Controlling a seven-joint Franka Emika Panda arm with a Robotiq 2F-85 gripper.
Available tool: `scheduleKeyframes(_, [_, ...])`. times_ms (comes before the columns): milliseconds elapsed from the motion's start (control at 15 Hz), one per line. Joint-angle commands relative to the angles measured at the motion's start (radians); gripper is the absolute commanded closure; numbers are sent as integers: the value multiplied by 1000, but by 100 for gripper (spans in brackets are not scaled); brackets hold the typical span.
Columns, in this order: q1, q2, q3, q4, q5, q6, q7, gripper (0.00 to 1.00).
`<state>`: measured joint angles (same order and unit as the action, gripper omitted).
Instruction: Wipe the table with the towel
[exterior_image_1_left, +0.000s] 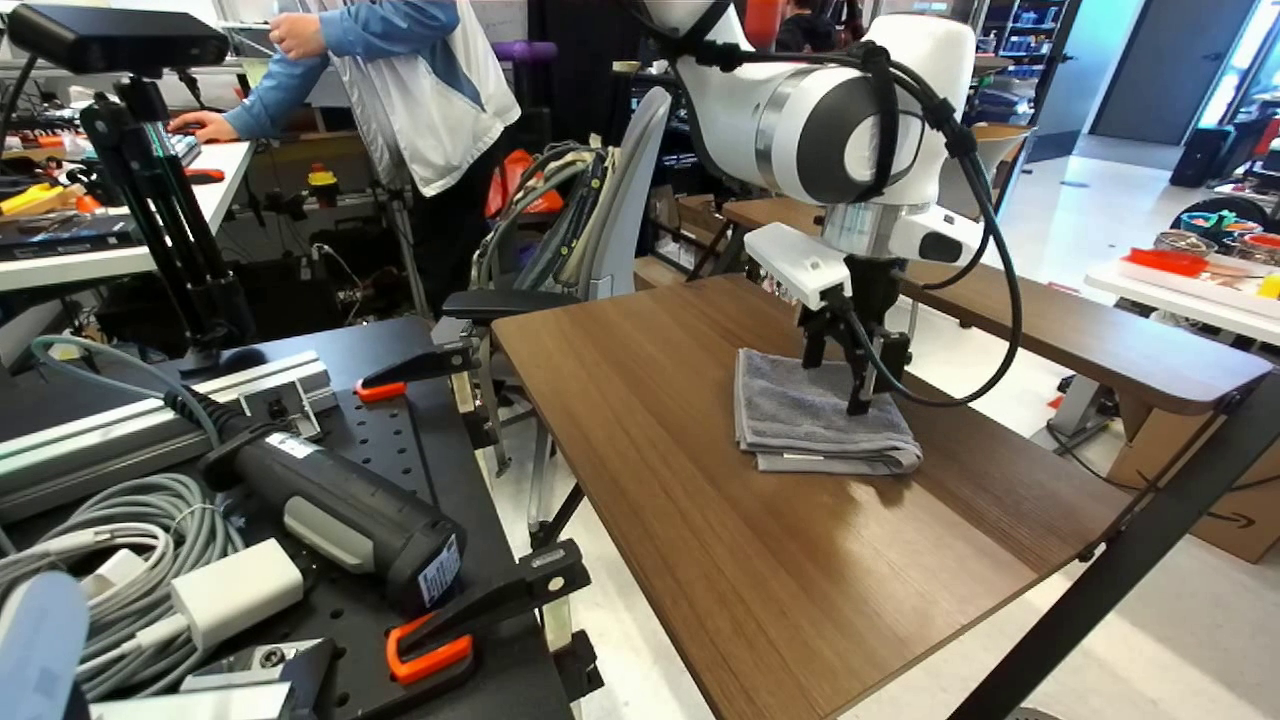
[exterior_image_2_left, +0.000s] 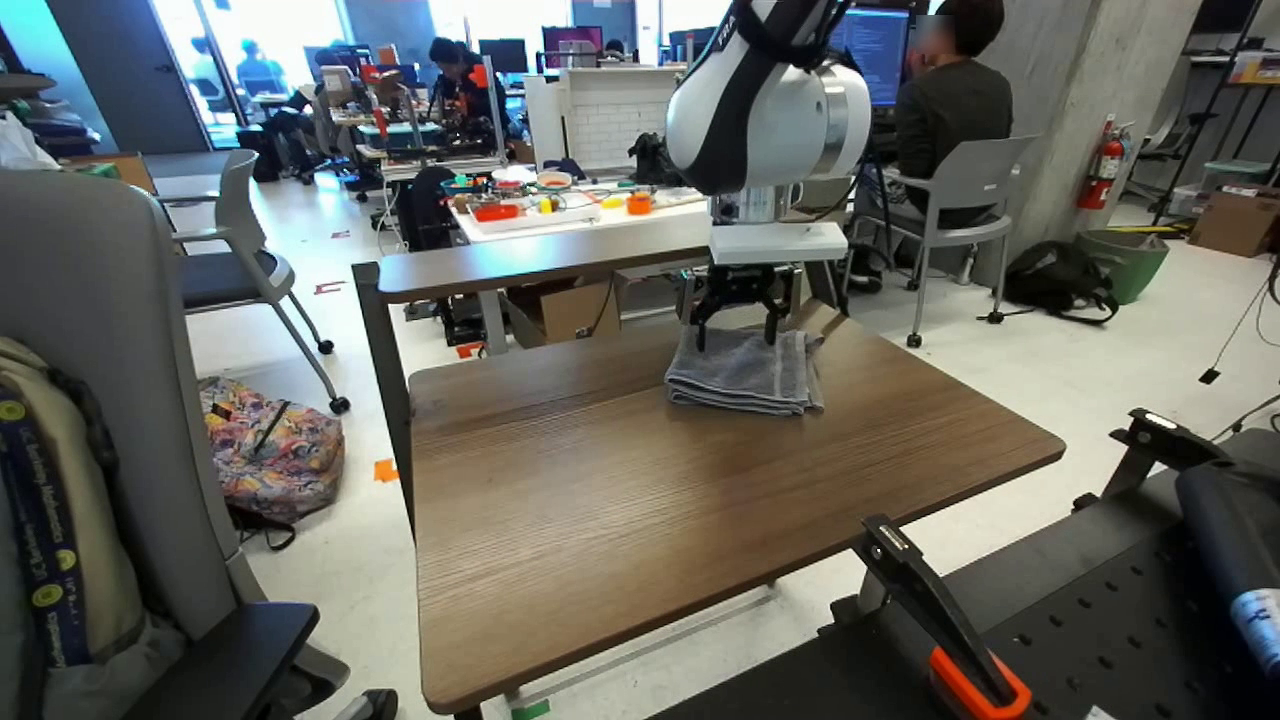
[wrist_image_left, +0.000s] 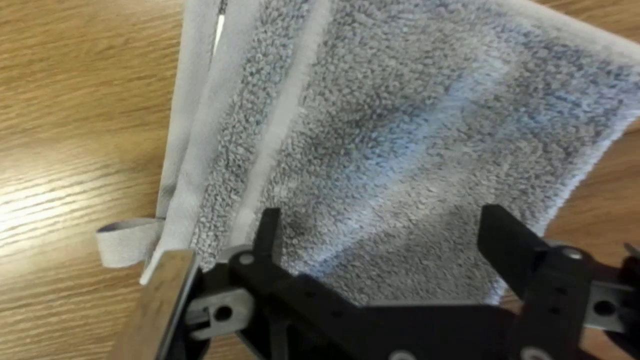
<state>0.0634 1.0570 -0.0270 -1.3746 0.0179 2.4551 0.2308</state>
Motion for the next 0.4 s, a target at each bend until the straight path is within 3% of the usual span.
scheduleKeyframes(0, [-13,-172,21,-180,7,27,-73,0])
scheduleKeyframes(133, [-8,-243,7,-275,-23,37,-124,0])
scheduleKeyframes(200, [1,-132,3,-122,-4,6,-74,0])
scheduleKeyframes(333, [1,-161,3,-149,-5,4,-79,0])
